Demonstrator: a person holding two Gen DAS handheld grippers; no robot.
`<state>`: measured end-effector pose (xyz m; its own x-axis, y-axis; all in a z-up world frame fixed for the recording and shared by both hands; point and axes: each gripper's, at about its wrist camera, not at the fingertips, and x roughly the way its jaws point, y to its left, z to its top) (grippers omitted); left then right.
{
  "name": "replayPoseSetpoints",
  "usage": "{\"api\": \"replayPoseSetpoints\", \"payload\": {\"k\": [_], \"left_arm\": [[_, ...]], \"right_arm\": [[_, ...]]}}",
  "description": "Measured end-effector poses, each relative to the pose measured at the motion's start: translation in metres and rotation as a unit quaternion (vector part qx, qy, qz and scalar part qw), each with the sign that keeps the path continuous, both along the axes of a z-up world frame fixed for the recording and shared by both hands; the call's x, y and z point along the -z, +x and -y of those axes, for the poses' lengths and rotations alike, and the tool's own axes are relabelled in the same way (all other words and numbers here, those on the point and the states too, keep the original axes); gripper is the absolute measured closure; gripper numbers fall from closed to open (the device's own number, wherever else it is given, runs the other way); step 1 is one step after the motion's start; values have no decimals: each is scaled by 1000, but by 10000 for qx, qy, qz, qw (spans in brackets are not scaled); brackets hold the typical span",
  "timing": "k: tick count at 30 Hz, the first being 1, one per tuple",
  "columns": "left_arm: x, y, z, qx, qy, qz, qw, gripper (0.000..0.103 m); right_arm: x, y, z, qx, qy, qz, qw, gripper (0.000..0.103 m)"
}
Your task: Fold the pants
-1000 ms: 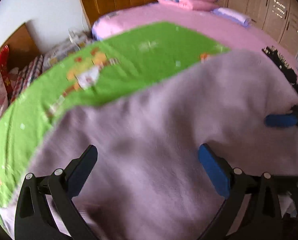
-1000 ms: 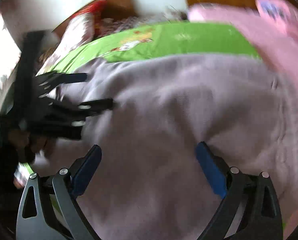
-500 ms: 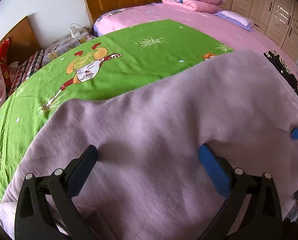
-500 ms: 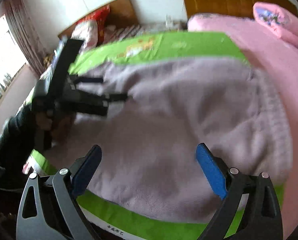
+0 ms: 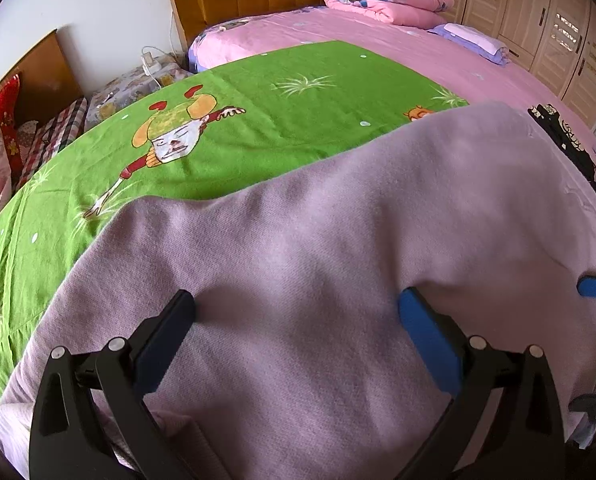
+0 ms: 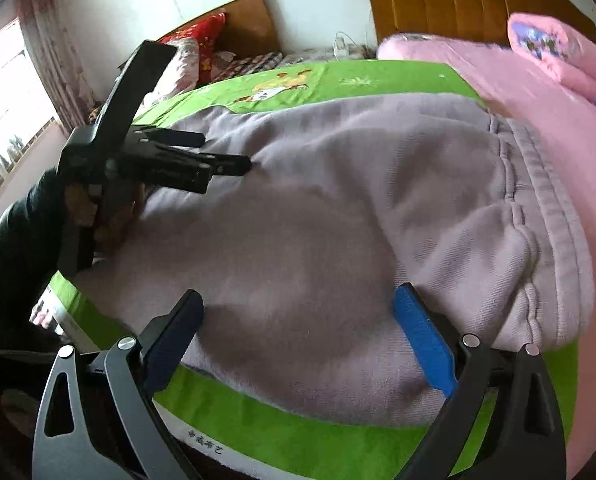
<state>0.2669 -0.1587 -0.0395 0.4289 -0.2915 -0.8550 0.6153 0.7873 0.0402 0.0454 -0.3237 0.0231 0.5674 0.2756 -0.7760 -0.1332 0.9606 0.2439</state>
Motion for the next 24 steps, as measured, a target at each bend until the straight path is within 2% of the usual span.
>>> {"api": "replayPoseSetpoints", "payload": {"k": [2, 3, 5, 8, 12, 15, 17, 19, 21, 24], "left_arm": [[-5, -2, -3, -101, -21, -2, 9999, 2], [-12, -5, -6, -165, -120, 21, 9998, 2], [-32, -18, -15, -142, -739, -20, 9972, 2], [-48, -39, -15, 74, -1071, 17, 9942, 2], [-42, -72, 3, 517, -958, -99, 9940, 2], [-20, -99, 24, 978, -617, -74, 9933, 2], [-5, -105, 30, 1013, -374, -23, 9941, 1], [-3, -102, 28, 953, -491, -88, 9942, 1], [-3, -97, 27, 959, -565, -219, 9935, 1], [-1, -99, 29, 974, -507, -144, 9938, 1]], "right_arm": [[-9, -7, 12, 207, 456, -17, 9987, 10], [-17, -20, 24, 330, 928, 170, 9950, 10], [-28, -42, 41, 495, 1408, 523, 9874, 10], [-27, -74, 67, 982, 1866, 672, 9752, 9], [-7, -86, 87, 1784, 2101, 519, 9599, 8], [3, -75, 97, 2089, 2341, 534, 9480, 8], [13, -60, 104, 2237, 2510, 254, 9414, 8], [20, -45, 106, 2336, 2571, -76, 9377, 8], [20, -34, 107, 2318, 2528, -133, 9392, 7], [24, -19, 121, 2711, 2732, -112, 9229, 6]]}}
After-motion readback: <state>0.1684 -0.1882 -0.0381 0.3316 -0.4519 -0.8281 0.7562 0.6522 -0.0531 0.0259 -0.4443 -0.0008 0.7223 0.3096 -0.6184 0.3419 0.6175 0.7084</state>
